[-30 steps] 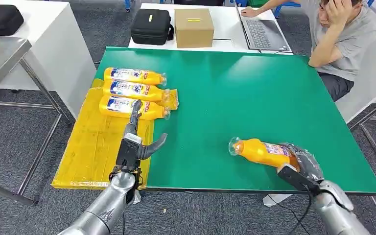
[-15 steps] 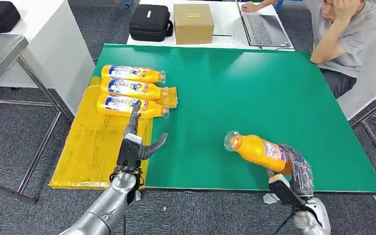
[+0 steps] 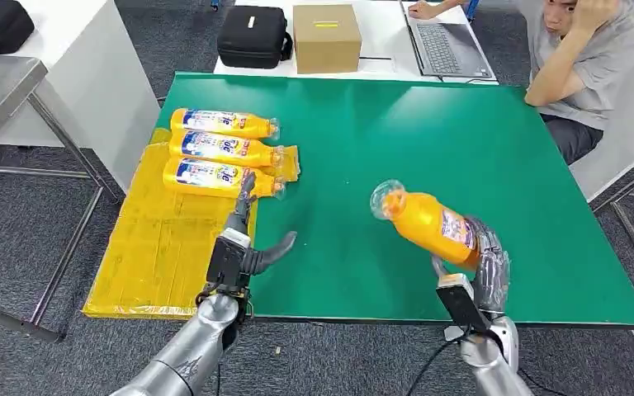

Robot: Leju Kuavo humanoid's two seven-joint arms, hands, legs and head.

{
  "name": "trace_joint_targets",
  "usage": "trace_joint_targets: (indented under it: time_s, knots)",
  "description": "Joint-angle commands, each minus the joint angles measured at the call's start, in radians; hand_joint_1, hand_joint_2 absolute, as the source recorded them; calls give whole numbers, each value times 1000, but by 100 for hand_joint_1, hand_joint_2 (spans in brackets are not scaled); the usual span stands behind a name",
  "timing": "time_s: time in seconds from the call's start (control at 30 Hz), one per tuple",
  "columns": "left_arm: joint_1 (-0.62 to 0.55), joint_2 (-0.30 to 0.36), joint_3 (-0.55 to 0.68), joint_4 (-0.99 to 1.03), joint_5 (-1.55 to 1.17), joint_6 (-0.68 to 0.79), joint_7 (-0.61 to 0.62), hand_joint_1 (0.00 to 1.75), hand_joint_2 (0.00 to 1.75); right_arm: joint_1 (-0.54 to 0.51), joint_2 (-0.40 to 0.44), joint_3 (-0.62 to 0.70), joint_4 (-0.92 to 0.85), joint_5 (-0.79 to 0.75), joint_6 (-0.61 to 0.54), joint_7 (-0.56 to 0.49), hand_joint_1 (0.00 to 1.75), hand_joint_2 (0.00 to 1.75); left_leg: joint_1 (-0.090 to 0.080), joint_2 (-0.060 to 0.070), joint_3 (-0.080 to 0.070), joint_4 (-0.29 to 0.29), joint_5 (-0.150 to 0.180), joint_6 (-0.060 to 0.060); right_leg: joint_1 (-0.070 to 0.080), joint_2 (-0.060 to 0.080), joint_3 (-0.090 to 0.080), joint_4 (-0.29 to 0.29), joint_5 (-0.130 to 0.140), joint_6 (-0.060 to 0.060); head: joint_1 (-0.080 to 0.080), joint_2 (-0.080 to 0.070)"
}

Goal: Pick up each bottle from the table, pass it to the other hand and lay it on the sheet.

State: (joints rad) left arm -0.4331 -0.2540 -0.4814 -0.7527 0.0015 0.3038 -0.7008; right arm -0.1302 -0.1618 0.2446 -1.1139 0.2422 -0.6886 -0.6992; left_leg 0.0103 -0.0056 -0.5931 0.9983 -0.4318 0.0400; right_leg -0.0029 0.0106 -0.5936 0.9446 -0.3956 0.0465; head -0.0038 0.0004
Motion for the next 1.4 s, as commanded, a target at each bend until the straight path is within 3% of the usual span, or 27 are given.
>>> trace_joint_targets:
  time_s: [0.03,0.6,1.13,1.4]
  knots:
    - [-47,-30,-75,149,41,-137,7,0,175,-13,142,-116,-109,34,-10,1,175,175,-1,2,4,0,-1,-1,-1,1,2,1,-2,-1,0,0]
    - [-28,-43,-142,93,33,-183,27,0,175,-68,205,-51,-75,95,-10,1,175,175,-1,2,1,0,0,-2,0,1,0,1,-1,-1,0,0]
    - [-77,-77,-123,130,77,-35,5,0,175,-126,274,131,31,116,-10,1,175,175,-1,3,4,0,-1,-3,-1,2,1,3,-2,-2,1,0]
    - [-70,-80,-154,104,107,-131,21,0,175,-130,272,146,55,109,-10,1,175,175,-1,1,3,-1,0,-3,-1,0,1,3,-2,-1,1,0]
